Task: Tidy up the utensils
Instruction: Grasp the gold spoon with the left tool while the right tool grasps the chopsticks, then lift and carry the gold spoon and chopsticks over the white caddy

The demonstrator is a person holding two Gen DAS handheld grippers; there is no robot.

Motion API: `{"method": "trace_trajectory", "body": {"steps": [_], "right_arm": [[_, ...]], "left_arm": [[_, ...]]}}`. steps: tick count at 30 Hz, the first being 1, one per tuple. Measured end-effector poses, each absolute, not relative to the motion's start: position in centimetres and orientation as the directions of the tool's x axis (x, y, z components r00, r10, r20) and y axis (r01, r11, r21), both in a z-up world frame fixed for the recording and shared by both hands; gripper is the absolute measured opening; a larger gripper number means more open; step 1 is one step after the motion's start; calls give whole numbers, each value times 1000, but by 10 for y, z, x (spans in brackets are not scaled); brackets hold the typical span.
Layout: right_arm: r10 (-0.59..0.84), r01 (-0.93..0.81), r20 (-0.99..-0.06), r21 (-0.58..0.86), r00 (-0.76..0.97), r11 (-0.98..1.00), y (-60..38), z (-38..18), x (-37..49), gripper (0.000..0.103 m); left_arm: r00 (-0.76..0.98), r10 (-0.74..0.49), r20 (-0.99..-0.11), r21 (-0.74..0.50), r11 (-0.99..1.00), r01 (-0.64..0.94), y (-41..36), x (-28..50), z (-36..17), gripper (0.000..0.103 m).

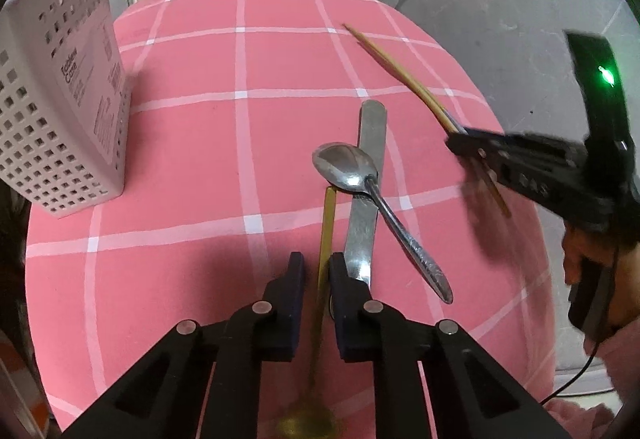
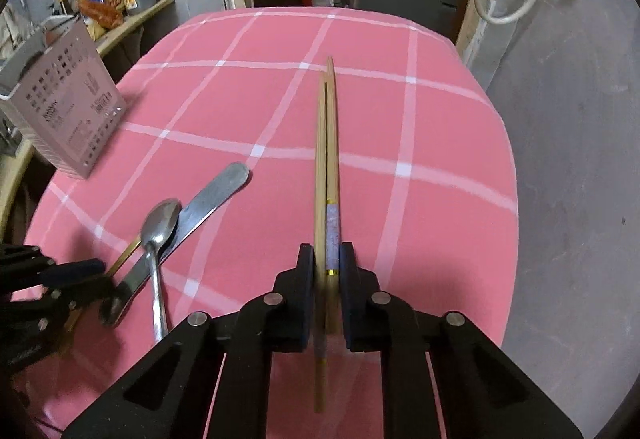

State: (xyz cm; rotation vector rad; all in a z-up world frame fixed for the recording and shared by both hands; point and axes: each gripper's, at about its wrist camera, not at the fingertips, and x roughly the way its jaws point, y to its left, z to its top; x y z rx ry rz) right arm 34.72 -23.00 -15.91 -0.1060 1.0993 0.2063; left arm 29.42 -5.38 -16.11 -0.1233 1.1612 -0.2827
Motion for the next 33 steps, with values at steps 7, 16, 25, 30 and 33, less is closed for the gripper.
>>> {"method": "trace_trajectory", "body": {"steps": [7,16,25,30,33], "right_arm": [[192,-140,-903,148,385,979,-249,-169,314,11],[242,-123,-923,214,299,969,-250,-172,264,11],[253,-174,-919,209,301,962,-248,-164,280,36],[223,-188,-924,171,312,967,-243,-164,310,36],[189,-204,-929,128,317,971,-234,-163,332,35]], "left_arm": [[359,-347,-866,-356,933,42,-38,287,-164,7],[343,-379,-859,-405,914,-6,-28,264,-166,6],[231,-466,-854,-480,878,-4,-27,282,-176,8],[167,-486,-858,-489,872,26,-26,288,-178,9],[150,-483,-862,-483,875,42,-26,290,-178,9]]}}
